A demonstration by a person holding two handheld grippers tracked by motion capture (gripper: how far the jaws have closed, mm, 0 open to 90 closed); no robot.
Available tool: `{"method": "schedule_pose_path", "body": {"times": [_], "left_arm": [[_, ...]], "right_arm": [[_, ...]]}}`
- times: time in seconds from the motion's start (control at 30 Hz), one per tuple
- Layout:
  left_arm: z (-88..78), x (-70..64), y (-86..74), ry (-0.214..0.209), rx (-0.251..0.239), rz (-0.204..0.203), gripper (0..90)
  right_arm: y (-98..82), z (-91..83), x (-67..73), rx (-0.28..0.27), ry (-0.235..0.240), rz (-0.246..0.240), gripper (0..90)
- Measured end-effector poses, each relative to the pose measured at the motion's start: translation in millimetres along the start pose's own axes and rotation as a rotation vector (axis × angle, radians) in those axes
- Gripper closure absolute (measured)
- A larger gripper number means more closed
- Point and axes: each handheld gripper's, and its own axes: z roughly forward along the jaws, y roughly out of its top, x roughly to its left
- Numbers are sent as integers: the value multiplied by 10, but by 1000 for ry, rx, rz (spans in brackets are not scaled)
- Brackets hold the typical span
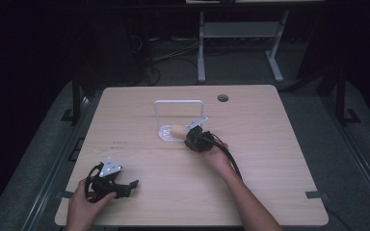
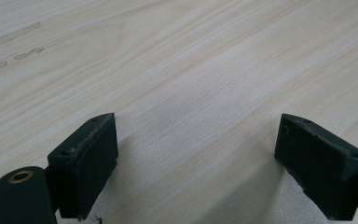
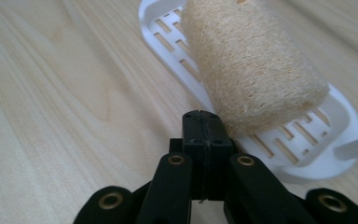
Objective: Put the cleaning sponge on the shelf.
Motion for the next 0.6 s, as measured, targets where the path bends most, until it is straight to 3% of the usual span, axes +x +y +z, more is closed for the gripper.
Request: {"method": "schedule_pose_path", "body": {"times": [0.6], "left_arm": [[0, 0, 0, 0, 0, 0, 127]], "right_arm": [[-40, -79, -211, -25, -63, 47, 896]]}}
